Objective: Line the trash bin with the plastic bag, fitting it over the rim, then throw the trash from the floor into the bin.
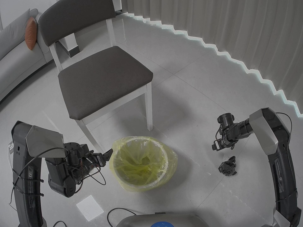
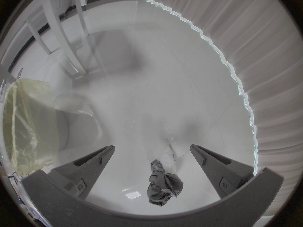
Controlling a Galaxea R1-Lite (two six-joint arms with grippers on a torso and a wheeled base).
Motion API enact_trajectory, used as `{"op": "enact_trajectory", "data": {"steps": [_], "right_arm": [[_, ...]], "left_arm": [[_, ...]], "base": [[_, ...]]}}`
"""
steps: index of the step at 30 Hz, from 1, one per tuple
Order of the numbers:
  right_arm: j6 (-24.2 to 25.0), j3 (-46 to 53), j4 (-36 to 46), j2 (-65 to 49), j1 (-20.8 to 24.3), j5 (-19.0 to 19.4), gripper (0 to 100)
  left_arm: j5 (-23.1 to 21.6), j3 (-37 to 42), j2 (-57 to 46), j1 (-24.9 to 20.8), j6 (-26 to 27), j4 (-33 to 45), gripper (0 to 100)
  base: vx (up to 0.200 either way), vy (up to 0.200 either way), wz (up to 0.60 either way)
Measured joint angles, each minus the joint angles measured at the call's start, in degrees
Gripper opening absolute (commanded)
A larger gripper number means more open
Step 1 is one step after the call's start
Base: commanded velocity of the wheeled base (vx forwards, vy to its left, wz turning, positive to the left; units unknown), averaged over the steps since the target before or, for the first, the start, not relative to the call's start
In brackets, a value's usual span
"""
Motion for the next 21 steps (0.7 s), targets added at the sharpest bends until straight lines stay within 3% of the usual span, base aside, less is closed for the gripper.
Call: {"op": "enact_trajectory", "data": {"steps": [16,21], "right_arm": [[-0.7,-3.9,1.2,4.8,-2.1,-1.0,100],[-0.2,-7.8,6.6,6.6,-2.5,-1.9,100]], "left_arm": [[0.1,-0.2,1.0,-0.1,0.1,0.0,100],[0.1,-0.2,1.2,-0.1,0.1,0.0,100]], "base": [[0.000,0.000,0.00],[0.000,0.000,0.00]]}}
